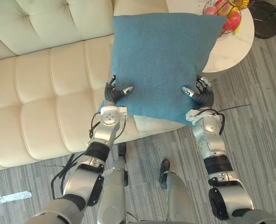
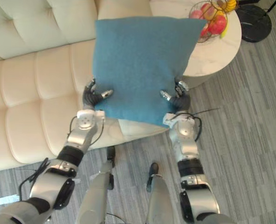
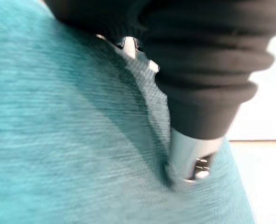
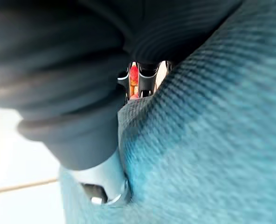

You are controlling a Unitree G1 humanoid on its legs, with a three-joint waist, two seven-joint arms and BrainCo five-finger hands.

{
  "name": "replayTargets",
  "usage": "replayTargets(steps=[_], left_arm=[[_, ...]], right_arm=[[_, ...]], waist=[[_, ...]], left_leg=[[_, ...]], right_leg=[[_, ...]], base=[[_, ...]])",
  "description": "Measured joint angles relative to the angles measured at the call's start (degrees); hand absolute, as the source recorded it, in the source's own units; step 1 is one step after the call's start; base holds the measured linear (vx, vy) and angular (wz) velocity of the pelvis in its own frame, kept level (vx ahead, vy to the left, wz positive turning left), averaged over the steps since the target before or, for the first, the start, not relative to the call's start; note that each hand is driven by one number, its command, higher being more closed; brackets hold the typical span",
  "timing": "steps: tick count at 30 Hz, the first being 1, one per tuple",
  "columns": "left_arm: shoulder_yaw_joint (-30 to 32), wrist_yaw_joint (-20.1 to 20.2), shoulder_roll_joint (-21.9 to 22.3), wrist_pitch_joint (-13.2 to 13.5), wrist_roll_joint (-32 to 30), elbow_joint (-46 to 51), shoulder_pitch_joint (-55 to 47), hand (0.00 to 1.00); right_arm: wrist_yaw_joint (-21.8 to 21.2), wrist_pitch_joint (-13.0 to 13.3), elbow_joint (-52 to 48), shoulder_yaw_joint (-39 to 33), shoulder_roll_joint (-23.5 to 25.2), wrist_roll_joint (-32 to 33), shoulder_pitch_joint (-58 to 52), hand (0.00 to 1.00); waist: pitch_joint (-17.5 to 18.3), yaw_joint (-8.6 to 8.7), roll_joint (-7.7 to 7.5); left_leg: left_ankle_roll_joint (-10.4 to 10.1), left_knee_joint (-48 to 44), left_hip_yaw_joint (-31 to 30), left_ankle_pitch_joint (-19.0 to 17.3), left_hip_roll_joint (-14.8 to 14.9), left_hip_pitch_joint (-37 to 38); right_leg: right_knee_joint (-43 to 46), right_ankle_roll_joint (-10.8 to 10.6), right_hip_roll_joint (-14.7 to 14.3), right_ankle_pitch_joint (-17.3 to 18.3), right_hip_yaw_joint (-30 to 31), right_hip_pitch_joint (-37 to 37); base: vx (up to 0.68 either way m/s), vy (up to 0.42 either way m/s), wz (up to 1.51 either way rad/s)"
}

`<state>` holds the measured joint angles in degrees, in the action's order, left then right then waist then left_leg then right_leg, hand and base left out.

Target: Pick up cushions and gather them together orderly.

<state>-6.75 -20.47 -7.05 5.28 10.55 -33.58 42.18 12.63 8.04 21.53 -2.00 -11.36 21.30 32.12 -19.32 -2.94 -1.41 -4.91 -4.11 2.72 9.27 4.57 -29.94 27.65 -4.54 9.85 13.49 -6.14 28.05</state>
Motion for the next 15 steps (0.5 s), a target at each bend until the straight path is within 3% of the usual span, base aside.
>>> replayTargets(steps=[12, 15], left_arm=[[-5.01, -2.15, 1.8, 1.86, 5.69, 14.08, -0.2, 1.0], [-7.17, -2.56, 2.73, 2.66, 7.02, 20.56, -2.24, 1.0]], right_arm=[[0.86, 0.81, -0.66, -0.1, 0.24, 2.69, -3.55, 1.0], [1.21, 0.9, -6.12, -0.13, 1.22, 3.71, -7.61, 1.0]], waist=[[-0.01, -0.11, -0.02], [-0.02, -0.12, 0.0]], left_leg=[[-0.06, -1.0, -0.03, -0.15, -0.07, 2.02], [-0.18, -1.09, 0.1, -0.81, -0.05, 2.72]], right_leg=[[0.01, 0.02, 0.08, 0.01, -0.64, -3.49], [0.0, -0.05, 0.07, 0.13, -0.81, -4.28]], base=[[0.02, -0.008, 0.06], [0.0, 0.0, 0.0]])
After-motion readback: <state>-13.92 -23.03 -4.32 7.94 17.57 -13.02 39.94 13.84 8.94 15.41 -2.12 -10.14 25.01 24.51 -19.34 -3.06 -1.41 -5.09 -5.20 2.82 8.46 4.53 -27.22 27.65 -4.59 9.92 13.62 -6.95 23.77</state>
